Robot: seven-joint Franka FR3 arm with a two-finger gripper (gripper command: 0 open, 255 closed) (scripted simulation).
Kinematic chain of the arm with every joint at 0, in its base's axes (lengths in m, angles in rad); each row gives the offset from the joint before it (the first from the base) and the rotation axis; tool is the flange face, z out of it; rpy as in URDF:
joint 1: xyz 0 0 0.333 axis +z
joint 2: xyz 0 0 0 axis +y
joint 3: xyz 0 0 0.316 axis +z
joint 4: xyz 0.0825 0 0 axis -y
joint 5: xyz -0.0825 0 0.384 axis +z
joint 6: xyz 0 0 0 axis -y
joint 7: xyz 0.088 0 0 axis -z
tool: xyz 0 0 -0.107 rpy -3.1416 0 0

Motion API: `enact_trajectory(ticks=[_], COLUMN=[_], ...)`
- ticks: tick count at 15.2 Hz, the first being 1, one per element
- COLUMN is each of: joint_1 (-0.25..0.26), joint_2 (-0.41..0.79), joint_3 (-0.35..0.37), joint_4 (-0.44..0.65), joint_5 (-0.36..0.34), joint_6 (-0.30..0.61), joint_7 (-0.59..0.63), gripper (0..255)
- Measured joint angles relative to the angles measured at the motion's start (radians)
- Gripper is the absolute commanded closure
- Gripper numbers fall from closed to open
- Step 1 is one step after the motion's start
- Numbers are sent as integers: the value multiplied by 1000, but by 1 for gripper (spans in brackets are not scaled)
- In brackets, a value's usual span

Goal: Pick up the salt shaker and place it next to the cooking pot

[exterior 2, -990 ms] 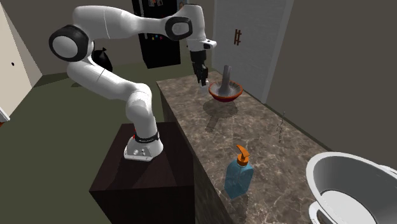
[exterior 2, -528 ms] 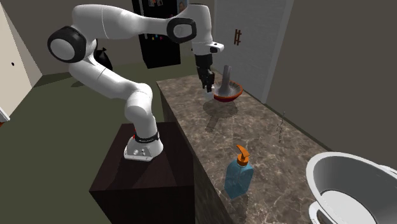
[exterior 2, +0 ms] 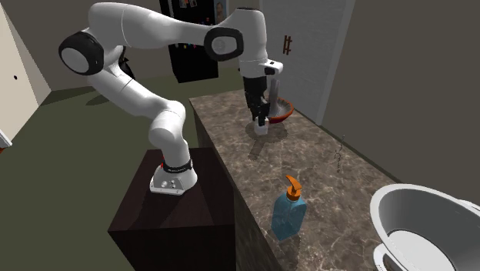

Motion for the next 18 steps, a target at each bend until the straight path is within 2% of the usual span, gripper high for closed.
enact_trajectory(ticks=[9, 14, 18], joint_1=[-43, -47, -40], joint_2=[189, 315, 448], joint_3=[-198, -306, -402], joint_4=[160, 265, 385], joint_5=[-59, -52, -8], joint_6=[57, 92, 112], joint_7=[-210, -330, -445], gripper=[255, 255, 255])
